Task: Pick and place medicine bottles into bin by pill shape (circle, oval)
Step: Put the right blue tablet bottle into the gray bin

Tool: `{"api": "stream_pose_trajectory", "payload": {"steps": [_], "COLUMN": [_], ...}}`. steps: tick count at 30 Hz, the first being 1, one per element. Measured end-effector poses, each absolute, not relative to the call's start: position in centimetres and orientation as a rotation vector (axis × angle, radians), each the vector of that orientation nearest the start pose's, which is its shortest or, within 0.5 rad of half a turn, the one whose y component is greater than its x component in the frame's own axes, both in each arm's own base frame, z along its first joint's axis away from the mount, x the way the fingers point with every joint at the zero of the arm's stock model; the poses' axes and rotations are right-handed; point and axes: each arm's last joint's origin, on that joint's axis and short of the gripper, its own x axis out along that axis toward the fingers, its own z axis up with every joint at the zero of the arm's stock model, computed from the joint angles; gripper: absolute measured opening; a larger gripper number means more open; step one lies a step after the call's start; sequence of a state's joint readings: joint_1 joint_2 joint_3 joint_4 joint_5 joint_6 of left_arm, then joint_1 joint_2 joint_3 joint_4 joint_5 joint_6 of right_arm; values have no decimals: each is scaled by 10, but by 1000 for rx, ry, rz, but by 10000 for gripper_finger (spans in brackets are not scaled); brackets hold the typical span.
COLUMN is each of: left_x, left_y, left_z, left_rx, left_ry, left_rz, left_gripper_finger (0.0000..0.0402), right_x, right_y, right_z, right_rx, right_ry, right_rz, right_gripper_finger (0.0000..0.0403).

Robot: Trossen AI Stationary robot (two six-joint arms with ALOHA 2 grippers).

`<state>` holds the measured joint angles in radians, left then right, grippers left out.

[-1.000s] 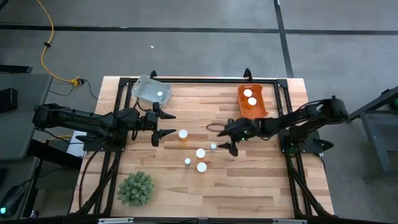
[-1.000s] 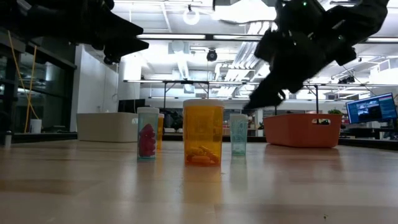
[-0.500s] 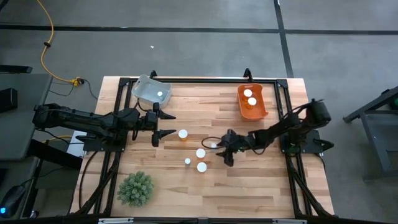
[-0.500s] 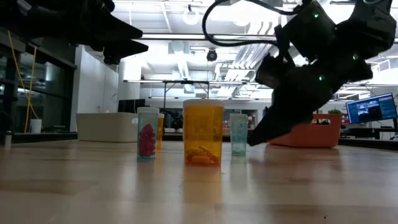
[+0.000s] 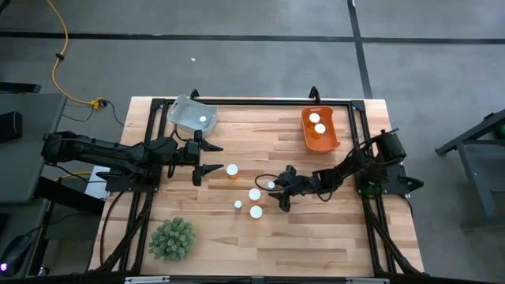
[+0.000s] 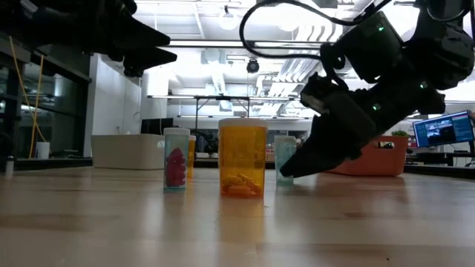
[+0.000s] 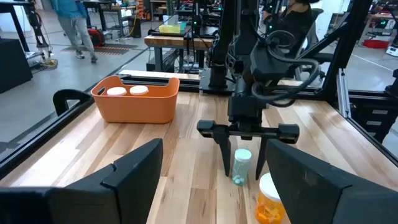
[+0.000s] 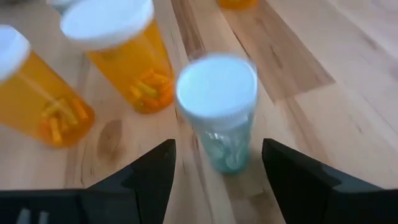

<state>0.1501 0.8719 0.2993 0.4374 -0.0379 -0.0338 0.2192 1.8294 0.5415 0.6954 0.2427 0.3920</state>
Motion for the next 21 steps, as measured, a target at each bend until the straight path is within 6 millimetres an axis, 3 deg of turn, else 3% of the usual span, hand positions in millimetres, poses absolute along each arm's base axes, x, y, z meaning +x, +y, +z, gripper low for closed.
{"api": "stream_pose_trajectory", "payload": {"steps": [7, 16, 21], "left_x": [182, 182, 182], "left_y": [29, 29, 29], "left_z": [210, 210, 210], "left_rx": [-41, -41, -41], "left_ry": [132, 132, 132], "left_rz": [190, 190, 190], "left_gripper_finger": [275, 275, 275], "right_x": [288, 288, 288], "right_y": [57, 57, 57], "right_z": [87, 87, 87], "right_rx": [238, 244, 244], "right_ry": [558, 556, 555], "right_rz": [-143, -144, -144], "right_gripper_finger": [222, 141, 114]}}
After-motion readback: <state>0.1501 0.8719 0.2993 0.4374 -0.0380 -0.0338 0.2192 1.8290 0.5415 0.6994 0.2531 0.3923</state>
